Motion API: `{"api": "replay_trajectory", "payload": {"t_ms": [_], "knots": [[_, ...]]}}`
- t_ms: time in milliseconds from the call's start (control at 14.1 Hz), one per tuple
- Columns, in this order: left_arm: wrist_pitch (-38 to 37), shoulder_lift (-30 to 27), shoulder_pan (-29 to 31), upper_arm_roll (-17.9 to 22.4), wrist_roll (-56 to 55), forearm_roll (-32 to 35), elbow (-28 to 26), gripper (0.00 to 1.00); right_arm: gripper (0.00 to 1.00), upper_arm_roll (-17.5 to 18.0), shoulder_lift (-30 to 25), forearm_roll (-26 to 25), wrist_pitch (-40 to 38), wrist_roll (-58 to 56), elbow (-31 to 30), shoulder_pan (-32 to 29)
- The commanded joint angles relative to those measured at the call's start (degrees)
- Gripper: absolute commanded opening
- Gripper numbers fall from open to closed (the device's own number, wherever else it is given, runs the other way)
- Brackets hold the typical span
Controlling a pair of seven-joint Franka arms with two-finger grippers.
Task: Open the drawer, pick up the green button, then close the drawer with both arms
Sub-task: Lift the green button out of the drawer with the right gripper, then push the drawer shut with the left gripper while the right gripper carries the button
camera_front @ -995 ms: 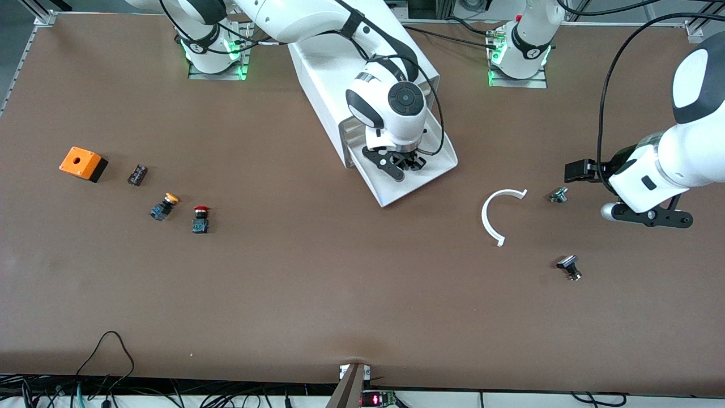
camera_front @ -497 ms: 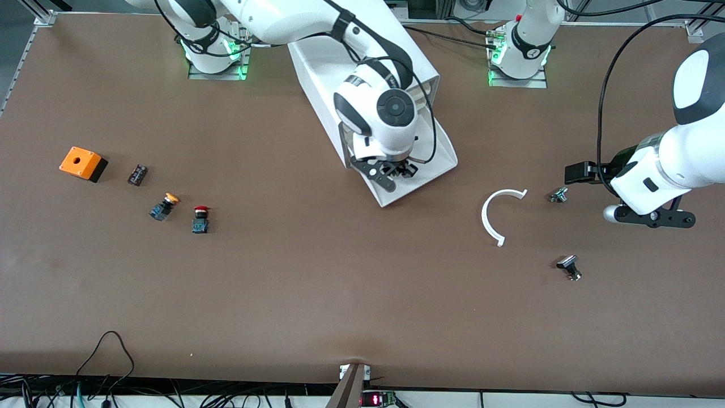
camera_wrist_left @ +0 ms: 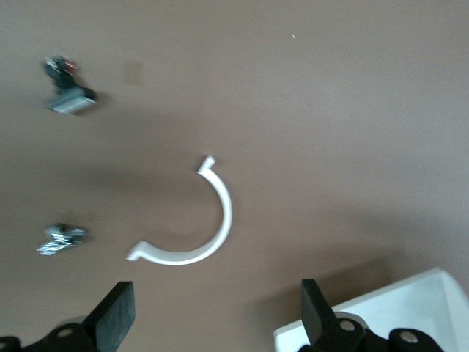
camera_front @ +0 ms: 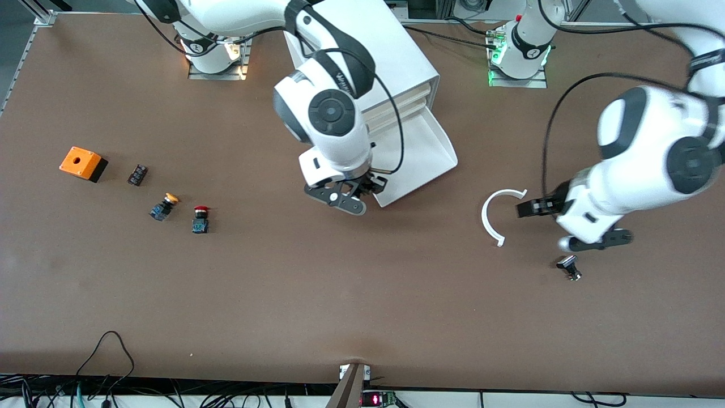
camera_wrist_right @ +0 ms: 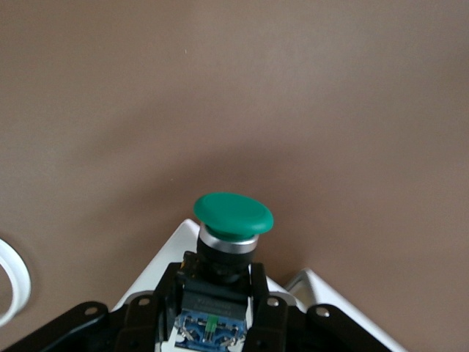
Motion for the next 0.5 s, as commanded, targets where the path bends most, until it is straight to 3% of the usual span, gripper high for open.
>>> {"api": "replay_trajectory", "payload": {"t_ms": [0,213,426], "knots": [[10.8,-1.7,-0.1,-3.5,-10.3,-0.5,-11.1,0.98,0.0,-1.8,-4.4,-1.0,-5.2,-16.8,-2.3,-2.4],[22.8,-1.6,-0.9,-7.2,-19.4,0.0,-20.6,0.98,0.0,-7.4,-8.2,-0.9,-5.2,-30.9,-8.4,-2.4],[25.6,-0.9,-5.4,-7.2,-23.5,0.5,-23.7,0.95,0.0,-11.7,-12.3,-0.4,-0.6,-41.6,-18.5,-3.1]]}}
